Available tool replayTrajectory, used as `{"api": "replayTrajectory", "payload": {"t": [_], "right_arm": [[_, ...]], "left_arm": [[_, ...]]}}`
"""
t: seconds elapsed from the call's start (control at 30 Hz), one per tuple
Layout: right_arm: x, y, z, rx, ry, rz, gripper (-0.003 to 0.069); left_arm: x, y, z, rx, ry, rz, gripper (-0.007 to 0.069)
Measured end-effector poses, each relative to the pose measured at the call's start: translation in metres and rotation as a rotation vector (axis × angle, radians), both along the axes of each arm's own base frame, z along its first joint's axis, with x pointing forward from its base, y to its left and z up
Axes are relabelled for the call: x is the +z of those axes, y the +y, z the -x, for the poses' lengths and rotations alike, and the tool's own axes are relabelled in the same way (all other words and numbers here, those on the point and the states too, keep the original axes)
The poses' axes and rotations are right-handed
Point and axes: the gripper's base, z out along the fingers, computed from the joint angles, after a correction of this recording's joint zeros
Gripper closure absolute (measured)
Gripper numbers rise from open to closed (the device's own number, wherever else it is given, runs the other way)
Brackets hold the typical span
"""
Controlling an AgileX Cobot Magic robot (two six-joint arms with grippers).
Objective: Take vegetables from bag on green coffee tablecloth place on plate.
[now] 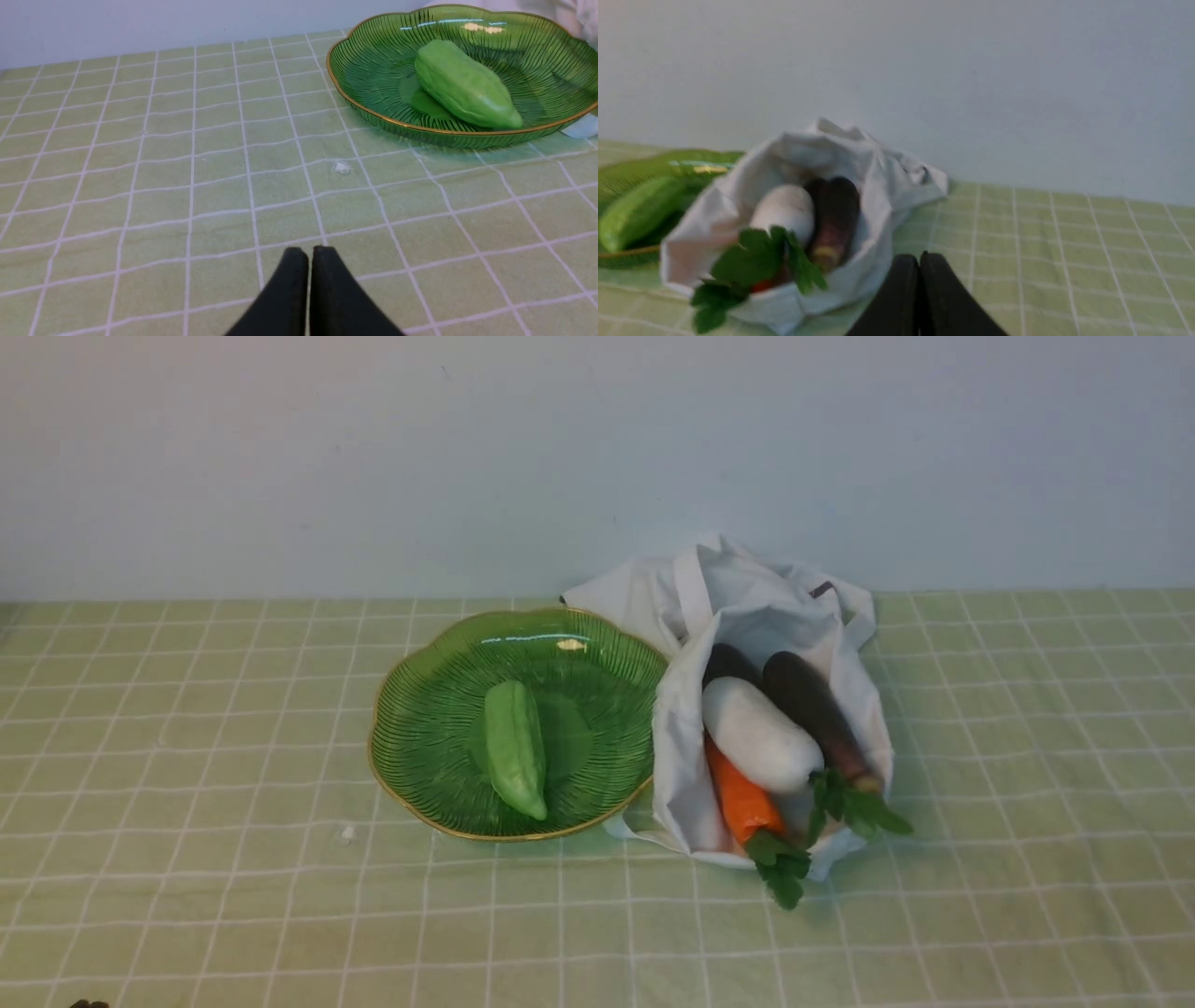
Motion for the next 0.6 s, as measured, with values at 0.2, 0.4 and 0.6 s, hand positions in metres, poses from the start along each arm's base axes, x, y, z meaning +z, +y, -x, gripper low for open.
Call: {"api": "replayTrajectory", "payload": {"t": [0.2,0.4,0.6], "right_arm": [[-0.017,-0.003,0.005,-0.046,0.084,0.015,0.0673],[-0.034,-0.005,0.003,-0.080,0.105,0.022,0.0673],[-0.033,-0.006,0.003,-0.089,0.094,0.030,0.0673]], "left_arm": [[0.000,0.000,0.000,0.000,0.000,0.000,0.0629],[0.000,0.000,0.000,0.000,0.000,0.000,0.0629],[0.000,0.000,0.000,0.000,0.000,0.000,0.0629]]}}
